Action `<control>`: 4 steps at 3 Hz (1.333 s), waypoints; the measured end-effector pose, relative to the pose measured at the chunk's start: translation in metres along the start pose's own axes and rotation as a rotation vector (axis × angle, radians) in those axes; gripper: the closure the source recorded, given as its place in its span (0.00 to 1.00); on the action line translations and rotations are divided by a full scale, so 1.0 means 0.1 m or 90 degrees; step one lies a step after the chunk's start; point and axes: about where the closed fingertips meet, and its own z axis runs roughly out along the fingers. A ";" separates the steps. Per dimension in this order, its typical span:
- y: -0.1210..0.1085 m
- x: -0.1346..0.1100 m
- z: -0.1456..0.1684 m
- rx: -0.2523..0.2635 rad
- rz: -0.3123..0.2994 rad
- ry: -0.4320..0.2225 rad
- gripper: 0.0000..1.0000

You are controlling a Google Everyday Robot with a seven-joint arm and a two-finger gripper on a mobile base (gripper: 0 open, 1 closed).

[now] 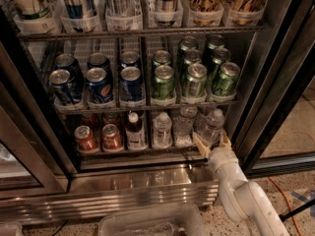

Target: Pick water bottle from bottom shelf of fridge

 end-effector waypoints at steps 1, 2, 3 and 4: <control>-0.04 -0.02 0.11 0.006 0.000 -0.003 0.29; -0.08 -0.03 0.21 0.014 -0.002 -0.002 0.29; -0.08 -0.03 0.21 0.015 -0.002 -0.002 0.47; -0.08 -0.03 0.21 0.015 -0.002 -0.002 0.72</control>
Offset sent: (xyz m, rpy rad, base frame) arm 0.0342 -0.0079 0.0015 -0.0052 -0.0013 -0.0408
